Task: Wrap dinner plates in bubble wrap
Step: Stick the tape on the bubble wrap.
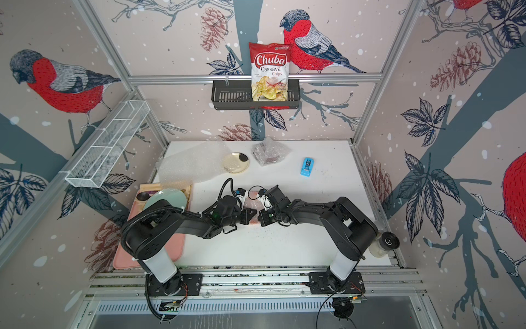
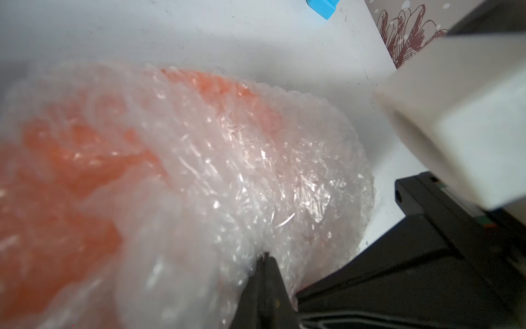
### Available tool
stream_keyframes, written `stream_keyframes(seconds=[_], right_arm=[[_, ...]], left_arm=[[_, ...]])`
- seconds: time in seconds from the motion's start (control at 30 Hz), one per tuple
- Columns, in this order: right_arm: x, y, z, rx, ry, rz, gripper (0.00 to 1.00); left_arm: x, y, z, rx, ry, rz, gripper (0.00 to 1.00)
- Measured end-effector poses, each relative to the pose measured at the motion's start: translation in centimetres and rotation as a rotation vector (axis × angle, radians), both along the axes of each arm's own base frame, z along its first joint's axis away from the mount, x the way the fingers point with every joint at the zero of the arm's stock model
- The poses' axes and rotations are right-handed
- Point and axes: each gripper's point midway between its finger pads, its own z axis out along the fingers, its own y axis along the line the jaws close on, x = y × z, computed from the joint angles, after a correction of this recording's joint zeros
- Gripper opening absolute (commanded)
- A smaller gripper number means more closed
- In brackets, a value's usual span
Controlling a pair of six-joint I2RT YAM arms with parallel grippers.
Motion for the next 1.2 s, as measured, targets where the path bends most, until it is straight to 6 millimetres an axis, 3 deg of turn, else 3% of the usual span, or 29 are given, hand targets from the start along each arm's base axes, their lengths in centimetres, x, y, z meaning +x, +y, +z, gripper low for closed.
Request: stream_keyframes(seconds=[0.17, 0.27, 0.33, 0.4, 0.53, 0.6, 0.7, 0.8, 1.0, 1.07, 1.13, 1.2], right_arm=[[0.1, -0.2, 1.7, 0.008, -0.035, -0.01, 0.0], [0.0, -0.4, -0.1, -0.019, 0.001, -0.021, 0.0], [0.5, -0.2, 0.1, -0.009, 0.012, -0.04, 0.0], [1.2, 0.1, 1.5, 0.005, -0.003, -0.049, 0.0], [5.6, 1.5, 5.9, 0.081, -0.095, -0.118, 0.0], [7.0, 1.3, 4.7, 0.058, -0.101, -0.161, 0.0], [6.5, -0.2, 0.4, -0.044, -0.02, -0.209, 0.0], [7.5, 0.6, 0.6, -0.045, -0.016, -0.224, 0.0], [10.5, 1.9, 3.7, 0.004, -0.056, -0.299, 0.0], [12.0, 2.2, 2.7, 0.0, -0.06, -0.337, 0.0], [12.1, 2.3, 0.7, -0.015, -0.016, -0.336, 0.0], [12.2, 2.5, 0.9, -0.009, -0.02, -0.334, 0.0]], left_arm=[[0.0, 0.0, 0.0, 0.0, 0.0, 0.002, 0.0], [0.0, -0.1, 0.0, -0.004, -0.001, -0.002, 0.0], [0.0, 0.0, -0.1, -0.003, -0.001, -0.001, 0.0], [-0.1, 0.1, -0.1, -0.004, -0.002, 0.0, 0.0], [-0.1, 0.1, -0.1, -0.01, -0.008, 0.0, 0.0], [0.0, 0.0, -0.1, -0.01, -0.008, -0.001, 0.0], [-0.1, 0.0, -0.1, -0.01, -0.008, -0.002, 0.0], [-0.1, 0.0, -0.1, -0.011, -0.008, -0.001, 0.0], [-0.1, 0.0, -0.1, -0.012, -0.007, -0.003, 0.0], [-0.1, 0.0, -0.2, -0.011, -0.007, -0.003, 0.0], [0.0, -0.1, 0.0, -0.018, -0.012, -0.002, 0.0], [0.0, -0.1, -0.1, -0.014, -0.009, -0.002, 0.0]])
